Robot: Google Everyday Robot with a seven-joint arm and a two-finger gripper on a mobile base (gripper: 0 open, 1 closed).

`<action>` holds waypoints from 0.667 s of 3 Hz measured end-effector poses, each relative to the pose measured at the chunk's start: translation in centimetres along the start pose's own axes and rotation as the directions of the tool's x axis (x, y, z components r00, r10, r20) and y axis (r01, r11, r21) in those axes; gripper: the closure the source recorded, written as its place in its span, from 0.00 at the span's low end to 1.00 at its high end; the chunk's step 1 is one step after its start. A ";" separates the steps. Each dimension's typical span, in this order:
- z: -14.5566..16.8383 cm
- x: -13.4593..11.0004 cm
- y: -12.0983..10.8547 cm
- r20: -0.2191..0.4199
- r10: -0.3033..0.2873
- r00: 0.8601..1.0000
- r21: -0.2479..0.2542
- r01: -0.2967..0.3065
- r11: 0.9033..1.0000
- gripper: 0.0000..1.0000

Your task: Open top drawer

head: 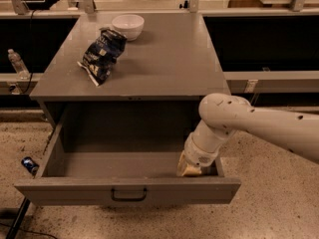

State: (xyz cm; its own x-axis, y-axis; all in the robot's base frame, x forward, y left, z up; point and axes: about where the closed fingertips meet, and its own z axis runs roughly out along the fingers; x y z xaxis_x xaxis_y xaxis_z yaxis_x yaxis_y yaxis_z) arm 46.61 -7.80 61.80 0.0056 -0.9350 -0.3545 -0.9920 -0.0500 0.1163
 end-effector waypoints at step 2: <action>-0.5 0.5 4.9 0.022 0.064 0.998 -0.117 -0.061 0.991 1.00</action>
Offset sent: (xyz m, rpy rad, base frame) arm -0.0621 -0.0120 0.0135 0.0312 0.1822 -0.0276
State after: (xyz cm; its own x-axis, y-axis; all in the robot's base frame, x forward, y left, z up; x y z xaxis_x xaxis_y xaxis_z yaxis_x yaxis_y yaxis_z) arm 41.79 -8.72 62.65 -0.0608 -0.9283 -0.3668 -0.9689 -0.0335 0.2453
